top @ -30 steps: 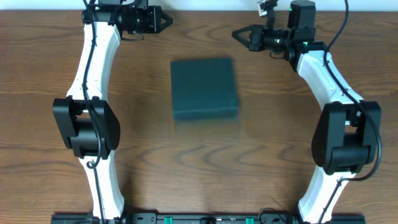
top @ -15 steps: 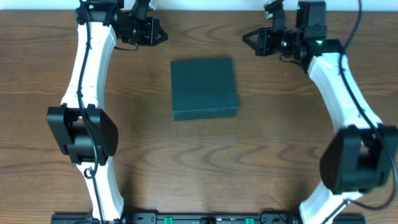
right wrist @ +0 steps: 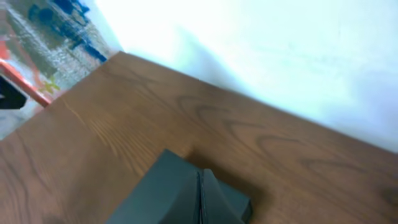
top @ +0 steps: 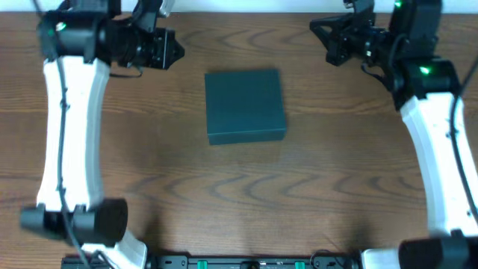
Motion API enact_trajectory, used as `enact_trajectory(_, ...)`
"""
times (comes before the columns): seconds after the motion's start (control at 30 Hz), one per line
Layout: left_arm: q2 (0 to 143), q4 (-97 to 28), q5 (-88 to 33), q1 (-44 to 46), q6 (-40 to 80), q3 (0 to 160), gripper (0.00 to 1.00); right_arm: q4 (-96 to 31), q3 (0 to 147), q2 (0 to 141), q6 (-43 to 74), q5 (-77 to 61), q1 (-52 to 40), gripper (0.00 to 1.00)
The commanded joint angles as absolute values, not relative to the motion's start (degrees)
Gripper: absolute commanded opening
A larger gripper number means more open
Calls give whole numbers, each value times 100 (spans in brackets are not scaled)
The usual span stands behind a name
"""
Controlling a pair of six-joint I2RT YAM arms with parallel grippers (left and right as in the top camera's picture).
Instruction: Pack container
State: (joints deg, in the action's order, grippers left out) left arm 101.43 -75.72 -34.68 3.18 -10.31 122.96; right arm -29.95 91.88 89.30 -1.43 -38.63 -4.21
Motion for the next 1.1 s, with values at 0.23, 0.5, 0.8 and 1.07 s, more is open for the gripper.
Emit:
enact_trajectory(0.23, 8980, -8914, -3186, 405, -1675, 12116, 6, -5068, 9240, 8101, -537, -4071, -585, 2)
enact_trajectory(0.5, 6814, -8475, -3262, 521, -1682, 10095, 6, -6611, 8674, 7234, -742, -3750, -1612, 1)
enact_trajectory(0.8, 4718, -7874, -3459, 521, -1627, 7684, 6, -6187, 6388, 4652, -211, -3378, -1765, 1)
enact_trajectory(1.07, 3972, -7179, -4228, 521, -1584, 5826, 6, -6090, 4342, 2351, 1068, -2888, -1765, 2)
